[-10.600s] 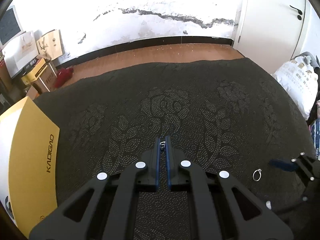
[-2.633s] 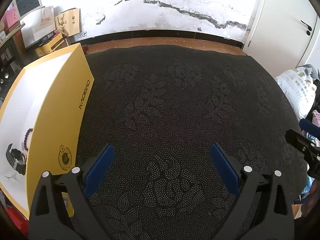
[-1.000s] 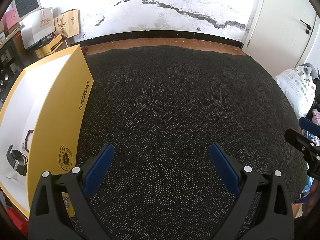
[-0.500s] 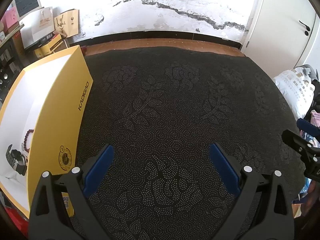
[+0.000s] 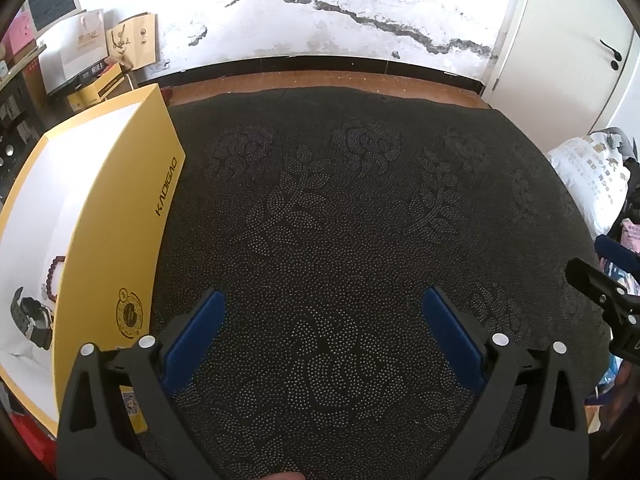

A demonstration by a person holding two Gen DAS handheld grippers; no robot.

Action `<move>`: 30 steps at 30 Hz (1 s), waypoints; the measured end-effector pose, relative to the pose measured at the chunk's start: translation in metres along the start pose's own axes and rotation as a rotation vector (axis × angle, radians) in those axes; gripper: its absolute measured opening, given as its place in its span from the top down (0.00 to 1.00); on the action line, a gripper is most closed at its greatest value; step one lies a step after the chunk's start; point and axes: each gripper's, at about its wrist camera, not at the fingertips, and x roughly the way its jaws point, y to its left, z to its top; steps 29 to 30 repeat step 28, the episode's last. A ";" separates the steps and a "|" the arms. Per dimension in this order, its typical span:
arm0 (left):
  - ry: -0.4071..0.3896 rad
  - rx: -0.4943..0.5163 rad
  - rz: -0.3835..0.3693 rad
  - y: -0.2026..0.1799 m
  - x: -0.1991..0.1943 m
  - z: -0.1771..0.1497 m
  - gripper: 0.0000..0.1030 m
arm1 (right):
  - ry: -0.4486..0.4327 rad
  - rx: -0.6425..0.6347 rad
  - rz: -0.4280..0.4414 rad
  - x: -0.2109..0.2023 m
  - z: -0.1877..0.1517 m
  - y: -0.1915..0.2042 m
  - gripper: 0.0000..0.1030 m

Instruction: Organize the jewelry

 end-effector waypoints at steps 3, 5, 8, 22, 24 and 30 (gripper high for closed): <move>-0.007 0.006 0.010 0.000 -0.001 0.000 0.06 | 0.000 0.001 0.001 0.000 0.000 0.000 0.14; -0.010 0.013 0.013 -0.001 -0.001 0.000 0.06 | 0.000 -0.001 -0.001 0.001 0.000 0.000 0.14; -0.014 0.015 0.007 -0.001 -0.001 -0.001 0.06 | 0.000 -0.002 0.000 0.001 0.000 0.000 0.14; -0.037 0.020 0.027 -0.003 -0.004 -0.002 0.06 | -0.001 -0.004 0.000 0.001 0.000 0.000 0.14; -0.035 0.019 0.025 -0.003 -0.004 -0.002 0.06 | 0.000 -0.004 0.000 0.001 0.000 -0.001 0.14; -0.026 0.013 0.023 -0.001 -0.002 -0.001 0.06 | -0.001 -0.005 0.001 0.001 0.001 -0.001 0.14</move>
